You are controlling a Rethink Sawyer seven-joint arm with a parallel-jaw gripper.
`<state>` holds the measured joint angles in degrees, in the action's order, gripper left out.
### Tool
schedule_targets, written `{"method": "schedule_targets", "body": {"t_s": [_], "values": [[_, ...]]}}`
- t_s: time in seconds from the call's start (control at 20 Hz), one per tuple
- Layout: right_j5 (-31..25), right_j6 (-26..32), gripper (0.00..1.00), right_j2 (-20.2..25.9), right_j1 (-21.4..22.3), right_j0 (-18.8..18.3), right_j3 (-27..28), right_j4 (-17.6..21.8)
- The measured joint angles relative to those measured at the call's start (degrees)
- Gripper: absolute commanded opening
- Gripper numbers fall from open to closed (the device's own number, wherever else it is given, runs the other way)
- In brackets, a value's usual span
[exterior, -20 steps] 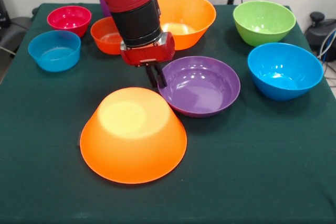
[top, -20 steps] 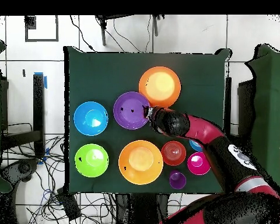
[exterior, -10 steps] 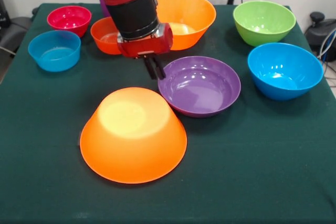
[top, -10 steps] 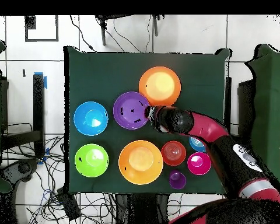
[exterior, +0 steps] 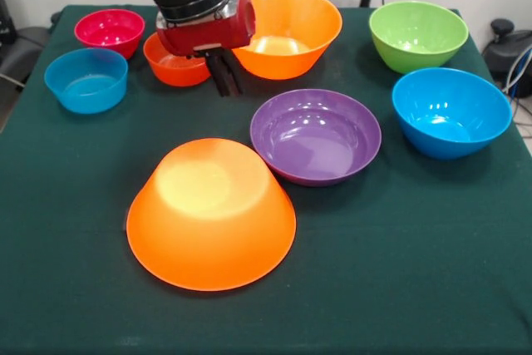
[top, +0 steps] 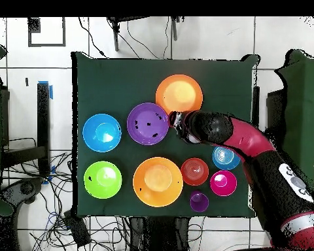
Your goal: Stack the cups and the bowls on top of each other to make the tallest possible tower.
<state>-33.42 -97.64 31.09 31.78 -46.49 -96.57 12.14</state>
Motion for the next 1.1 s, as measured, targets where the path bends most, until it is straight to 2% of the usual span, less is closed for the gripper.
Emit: {"method": "schedule_targets", "body": {"t_s": [0.25,0.3,0.85,1.1], "values": [[0.14,0.00,0.00,0.61,0.39,-0.05,-0.03,-0.20],[0.87,0.00,1.00,0.69,0.31,-0.05,-0.03,-0.15],[4.75,0.00,1.00,0.68,0.01,-0.02,-1.15,0.47],[7.21,0.00,1.00,0.65,-1.45,-0.01,-1.88,0.70]]}}
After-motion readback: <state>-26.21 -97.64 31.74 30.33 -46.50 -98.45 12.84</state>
